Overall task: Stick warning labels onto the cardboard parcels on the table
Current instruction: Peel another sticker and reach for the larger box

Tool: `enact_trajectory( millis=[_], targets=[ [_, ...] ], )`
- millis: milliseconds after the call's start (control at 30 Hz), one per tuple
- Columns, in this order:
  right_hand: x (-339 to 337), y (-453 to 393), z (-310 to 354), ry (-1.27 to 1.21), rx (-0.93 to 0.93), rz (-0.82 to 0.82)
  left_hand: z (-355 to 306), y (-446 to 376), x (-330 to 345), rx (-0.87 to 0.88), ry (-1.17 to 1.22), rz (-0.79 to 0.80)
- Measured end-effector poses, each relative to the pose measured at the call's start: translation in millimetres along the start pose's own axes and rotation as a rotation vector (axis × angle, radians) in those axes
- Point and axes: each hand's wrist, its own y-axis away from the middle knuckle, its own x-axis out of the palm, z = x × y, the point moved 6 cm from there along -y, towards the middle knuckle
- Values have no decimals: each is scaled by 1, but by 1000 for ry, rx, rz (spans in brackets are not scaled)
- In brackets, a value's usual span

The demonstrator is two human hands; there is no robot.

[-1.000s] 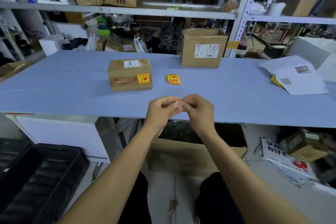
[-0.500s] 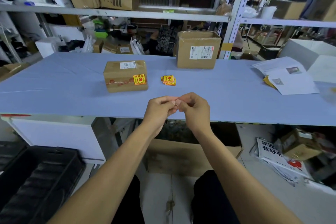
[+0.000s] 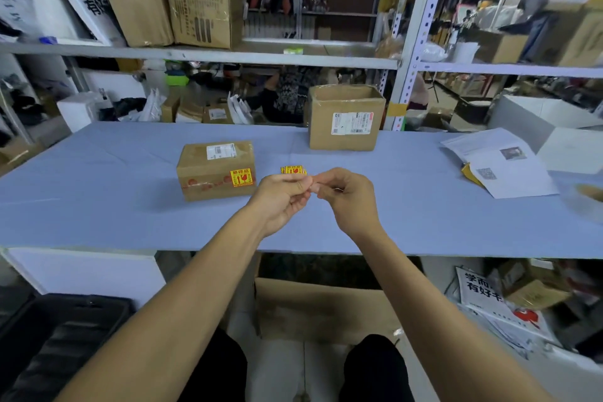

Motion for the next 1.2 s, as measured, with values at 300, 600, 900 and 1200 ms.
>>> enact_trajectory(
  millis=[300, 600, 900, 1200],
  targets=[
    [-28, -121, -6, 284, 141, 98, -82, -86, 27, 193, -719, -25],
    [-78, -301, -41, 820, 78, 74, -174, -254, 54, 547, -1191, -290],
    [-70, -406, -116, 1061, 9, 138, -163, -415, 81, 547, -1471, -165],
    [-52, -392, -103, 1037, -46, 90, -169, -377, 18, 464, -1558, -114]
  ],
)
